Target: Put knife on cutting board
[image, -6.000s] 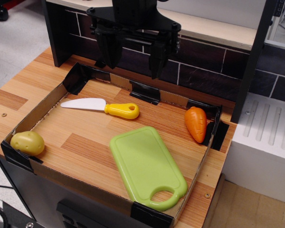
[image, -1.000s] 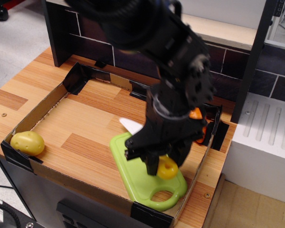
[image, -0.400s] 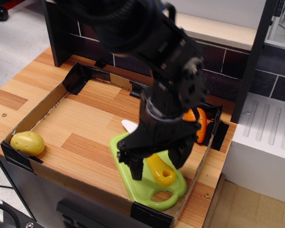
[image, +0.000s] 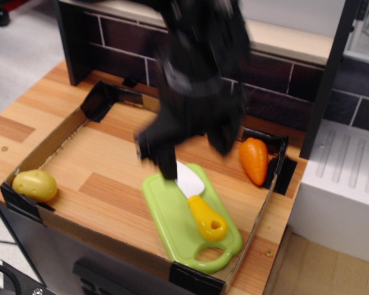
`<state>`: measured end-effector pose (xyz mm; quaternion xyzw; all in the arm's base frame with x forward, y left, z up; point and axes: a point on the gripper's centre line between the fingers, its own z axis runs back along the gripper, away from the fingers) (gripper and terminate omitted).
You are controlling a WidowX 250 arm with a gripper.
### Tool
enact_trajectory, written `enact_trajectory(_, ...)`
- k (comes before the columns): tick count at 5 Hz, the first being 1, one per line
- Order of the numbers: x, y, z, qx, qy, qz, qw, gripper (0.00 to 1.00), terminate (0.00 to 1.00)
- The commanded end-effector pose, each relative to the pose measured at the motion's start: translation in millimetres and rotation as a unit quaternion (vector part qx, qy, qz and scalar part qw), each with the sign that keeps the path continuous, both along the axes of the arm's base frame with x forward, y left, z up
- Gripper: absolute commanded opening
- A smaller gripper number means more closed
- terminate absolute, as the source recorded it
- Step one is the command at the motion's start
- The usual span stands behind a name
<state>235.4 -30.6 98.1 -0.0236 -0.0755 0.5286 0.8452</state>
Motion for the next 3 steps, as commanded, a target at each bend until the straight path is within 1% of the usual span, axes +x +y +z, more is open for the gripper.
enact_trajectory(1, 23.2, 66.2, 54.8, -0.007, -0.055, 0.152, 0.9869, 1.0, 0.0)
enact_trajectory(2, 23.2, 66.2, 54.8, -0.007, -0.055, 0.152, 0.9869, 1.0, 0.0)
enact_trajectory(3, 23.2, 66.2, 54.8, -0.007, -0.055, 0.152, 0.9869, 1.0, 1.0)
